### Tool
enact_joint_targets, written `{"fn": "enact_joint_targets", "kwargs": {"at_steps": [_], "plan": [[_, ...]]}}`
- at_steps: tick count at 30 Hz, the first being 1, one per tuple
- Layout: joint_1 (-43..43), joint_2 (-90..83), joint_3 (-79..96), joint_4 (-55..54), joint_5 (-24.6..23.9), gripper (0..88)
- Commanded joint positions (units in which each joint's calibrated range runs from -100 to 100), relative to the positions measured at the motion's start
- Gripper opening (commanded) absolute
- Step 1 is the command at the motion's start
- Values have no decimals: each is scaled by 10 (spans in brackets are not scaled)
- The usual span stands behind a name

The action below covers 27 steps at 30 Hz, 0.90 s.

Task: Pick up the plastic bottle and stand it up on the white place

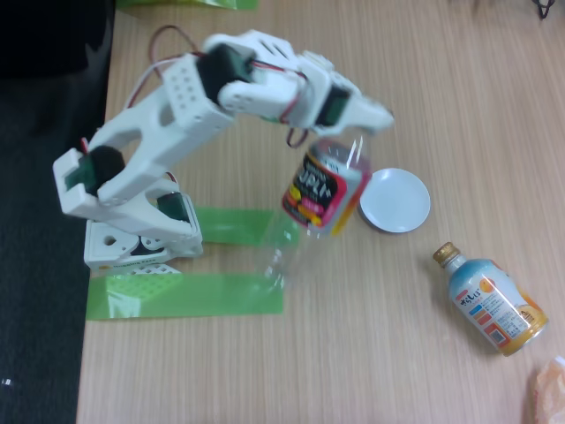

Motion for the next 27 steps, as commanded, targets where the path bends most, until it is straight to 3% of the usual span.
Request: {"fn": "enact_joint_targets", "kwargs": {"at_steps": [1, 12, 27], "plan": [[-21, -34, -3, -41, -18, 102], [-28, -25, 5, -239, -36, 98], [-20, 55, 5, -461, -159, 96]]}}
